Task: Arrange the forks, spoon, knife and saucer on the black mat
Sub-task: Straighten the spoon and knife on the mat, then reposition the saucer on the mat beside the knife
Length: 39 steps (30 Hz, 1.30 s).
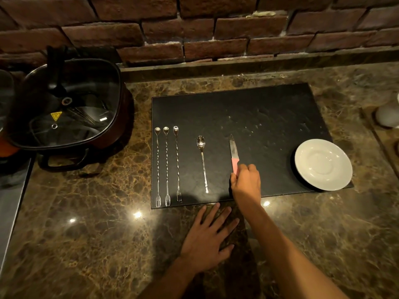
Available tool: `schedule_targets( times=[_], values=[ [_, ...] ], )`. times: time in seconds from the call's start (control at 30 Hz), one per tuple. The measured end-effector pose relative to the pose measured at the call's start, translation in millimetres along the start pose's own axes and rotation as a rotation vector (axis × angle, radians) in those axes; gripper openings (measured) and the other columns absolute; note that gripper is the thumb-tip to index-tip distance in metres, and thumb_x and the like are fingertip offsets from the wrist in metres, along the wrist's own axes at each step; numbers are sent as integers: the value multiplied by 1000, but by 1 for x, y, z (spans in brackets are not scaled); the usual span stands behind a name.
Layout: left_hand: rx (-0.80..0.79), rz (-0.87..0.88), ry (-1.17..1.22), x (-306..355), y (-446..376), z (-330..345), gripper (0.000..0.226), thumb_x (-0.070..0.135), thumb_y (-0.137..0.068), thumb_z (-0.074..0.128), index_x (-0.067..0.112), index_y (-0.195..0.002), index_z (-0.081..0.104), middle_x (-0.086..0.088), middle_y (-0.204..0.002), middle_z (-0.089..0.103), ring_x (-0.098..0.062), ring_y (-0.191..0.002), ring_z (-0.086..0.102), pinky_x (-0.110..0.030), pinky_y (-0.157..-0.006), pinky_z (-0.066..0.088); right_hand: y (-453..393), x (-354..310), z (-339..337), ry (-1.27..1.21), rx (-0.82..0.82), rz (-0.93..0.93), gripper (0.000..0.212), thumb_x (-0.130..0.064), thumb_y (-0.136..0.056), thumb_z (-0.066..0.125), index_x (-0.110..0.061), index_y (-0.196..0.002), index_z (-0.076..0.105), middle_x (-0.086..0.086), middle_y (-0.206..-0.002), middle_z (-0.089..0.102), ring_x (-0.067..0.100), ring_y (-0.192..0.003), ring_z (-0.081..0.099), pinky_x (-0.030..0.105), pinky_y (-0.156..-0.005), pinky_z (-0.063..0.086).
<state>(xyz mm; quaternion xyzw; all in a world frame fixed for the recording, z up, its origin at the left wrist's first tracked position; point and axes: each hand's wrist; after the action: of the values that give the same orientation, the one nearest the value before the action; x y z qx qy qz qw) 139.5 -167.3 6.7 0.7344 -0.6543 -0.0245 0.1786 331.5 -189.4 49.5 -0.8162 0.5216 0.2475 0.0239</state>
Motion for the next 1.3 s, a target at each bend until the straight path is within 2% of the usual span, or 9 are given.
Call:
schedule_targets(
  times=[0.63, 0.8, 0.87, 0.97, 1.03, 1.13, 1.2, 1.3],
  values=[
    [67, 20, -19, -3, -1, 12, 72, 66, -89, 49, 37, -154, 38, 0, -165, 36, -30, -155, 27, -55, -120, 16, 2, 5, 1, -36, 1, 8, 44, -29, -93, 59, -5, -129, 51, 13, -121, 50, 30, -111, 49, 38, -94, 43],
    [120, -10, -21, 4, 0, 10, 69, 63, -89, 52, 32, -150, 45, -1, -161, 42, -29, -151, 29, -54, -118, 20, 14, 25, -13, -166, -9, -6, 40, -41, -93, 56, -11, -119, 54, 6, -115, 49, 22, -102, 48, 35, -88, 43],
    [168, -39, 25, 16, -4, 8, 66, 58, -89, 55, 28, -148, 49, -4, -159, 46, -28, -150, 33, -51, -118, 25, 18, 42, -26, -251, -12, 9, 41, -41, -94, 51, -11, -122, 55, 7, -118, 51, 22, -104, 50, 33, -91, 41],
    [236, -97, 152, 45, -26, -6, 62, 45, -92, 55, 20, -149, 51, -6, -156, 49, -26, -148, 42, -46, -119, 37, 17, 79, -53, -331, 63, 23, 40, -35, -96, 51, -8, -126, 58, 11, -121, 57, 25, -110, 54, 30, -95, 37],
    [329, -159, 287, 75, -52, -23, 61, 35, -93, 55, 17, -150, 49, -5, -156, 50, -23, -146, 45, -40, -121, 35, 11, 111, -79, -392, 153, 40, 34, -29, -96, 53, -9, -122, 61, 11, -119, 62, 21, -105, 56, 27, -92, 37],
    [541, -359, 677, 118, -101, -45, 52, 12, -94, 61, 9, -146, 55, -8, -148, 58, -21, -139, 53, -33, -119, 36, -5, 162, -116, -479, 271, 83, 30, -23, -96, 52, -10, -120, 62, 11, -123, 63, 22, -110, 57, 33, -99, 42],
    [498, -538, 1003, 138, -135, -67, 51, 8, -103, 53, 12, -153, 44, -5, -155, 50, -19, -144, 46, -31, -122, 31, -21, 195, -137, -522, 305, 99, 30, -19, -96, 51, -9, -122, 61, 12, -128, 60, 25, -116, 55, 39, -105, 42],
    [391, -643, 1203, 154, -178, -89, 53, 12, -108, 45, 18, -159, 32, -3, -163, 40, -17, -149, 39, -29, -123, 26, -49, 227, -153, -576, 287, 142, 33, -17, -98, 49, -6, -127, 59, 14, -131, 59, 15, -110, 52, 29, -98, 36]
  ],
)
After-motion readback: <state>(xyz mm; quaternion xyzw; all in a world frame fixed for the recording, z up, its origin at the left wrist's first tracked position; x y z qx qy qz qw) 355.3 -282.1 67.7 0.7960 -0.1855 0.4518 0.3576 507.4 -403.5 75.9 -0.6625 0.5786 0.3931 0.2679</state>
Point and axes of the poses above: each hand's wrist, its own y-axis away from the middle knuckle, its own z-axis out of the palm, x = y × z
